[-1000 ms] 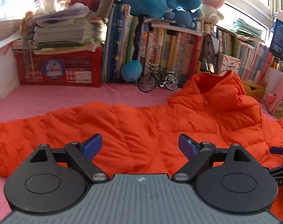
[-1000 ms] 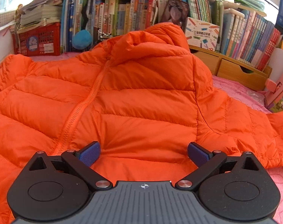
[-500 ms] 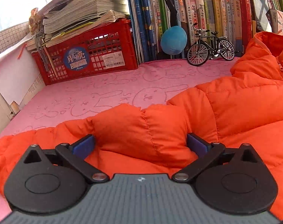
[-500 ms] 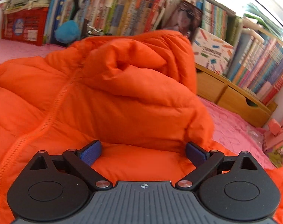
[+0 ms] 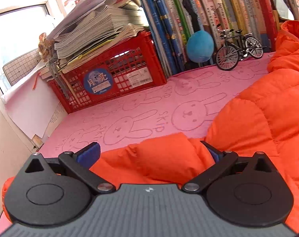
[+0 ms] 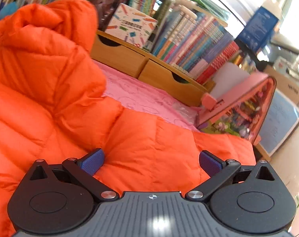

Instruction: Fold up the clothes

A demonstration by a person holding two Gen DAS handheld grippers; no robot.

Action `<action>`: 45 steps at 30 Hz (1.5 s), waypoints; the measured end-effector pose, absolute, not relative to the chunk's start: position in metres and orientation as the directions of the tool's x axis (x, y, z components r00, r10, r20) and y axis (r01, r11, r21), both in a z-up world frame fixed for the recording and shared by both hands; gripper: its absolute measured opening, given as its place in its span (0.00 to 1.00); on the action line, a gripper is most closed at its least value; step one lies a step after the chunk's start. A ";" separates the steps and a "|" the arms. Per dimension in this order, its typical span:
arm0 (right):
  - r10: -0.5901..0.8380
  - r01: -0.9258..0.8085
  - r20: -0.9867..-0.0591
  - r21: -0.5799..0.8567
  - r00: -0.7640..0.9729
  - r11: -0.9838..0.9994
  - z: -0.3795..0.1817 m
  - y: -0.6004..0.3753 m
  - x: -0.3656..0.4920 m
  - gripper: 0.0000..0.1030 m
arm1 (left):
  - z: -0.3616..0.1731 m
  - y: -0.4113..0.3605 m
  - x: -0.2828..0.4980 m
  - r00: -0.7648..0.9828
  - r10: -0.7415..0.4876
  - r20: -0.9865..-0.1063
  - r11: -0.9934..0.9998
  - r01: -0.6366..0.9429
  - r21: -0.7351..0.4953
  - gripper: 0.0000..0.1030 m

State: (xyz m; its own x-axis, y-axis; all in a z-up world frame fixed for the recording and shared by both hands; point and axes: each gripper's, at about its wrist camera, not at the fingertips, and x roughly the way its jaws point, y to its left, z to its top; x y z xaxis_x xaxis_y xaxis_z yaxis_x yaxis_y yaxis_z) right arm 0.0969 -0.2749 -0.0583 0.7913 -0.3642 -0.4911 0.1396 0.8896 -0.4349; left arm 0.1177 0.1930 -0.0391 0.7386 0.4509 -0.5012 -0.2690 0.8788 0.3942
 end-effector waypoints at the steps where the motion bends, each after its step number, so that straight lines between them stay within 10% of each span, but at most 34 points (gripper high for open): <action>1: -0.385 0.176 -0.508 -0.411 0.770 0.894 -0.054 -0.288 0.098 0.99 | -0.038 0.201 0.121 0.714 0.496 -0.493 0.855 -0.305 0.419 1.00; 9: -0.510 0.312 -0.525 -0.421 0.682 0.851 -0.055 -0.377 0.072 0.99 | -0.013 0.257 0.057 0.687 0.518 -0.510 0.854 -0.446 0.268 0.97; 19: -0.116 0.355 -0.585 0.313 0.803 0.881 -0.035 -0.447 0.035 0.99 | -0.025 0.327 -0.040 0.732 0.190 -0.654 0.724 -0.555 -0.410 0.97; 23: -0.047 0.398 -0.586 0.487 0.809 0.778 -0.045 -0.470 0.037 0.99 | -0.036 0.334 -0.032 0.738 0.185 -0.649 0.702 -0.561 -0.438 0.97; 26: -0.048 0.391 -0.573 0.494 0.818 0.776 -0.048 -0.470 0.038 0.99 | -0.039 0.333 -0.022 0.739 0.208 -0.641 0.702 -0.569 -0.428 0.97; 30: -0.065 0.384 -0.566 0.465 0.822 0.798 -0.050 -0.466 0.039 0.99 | -0.045 0.336 -0.013 0.740 0.272 -0.615 0.681 -0.600 -0.420 0.68; 45: -0.175 0.377 -0.585 0.243 0.792 0.894 -0.056 -0.434 0.048 1.00 | -0.057 0.357 -0.020 0.830 0.254 -0.497 0.558 -0.545 -0.625 0.80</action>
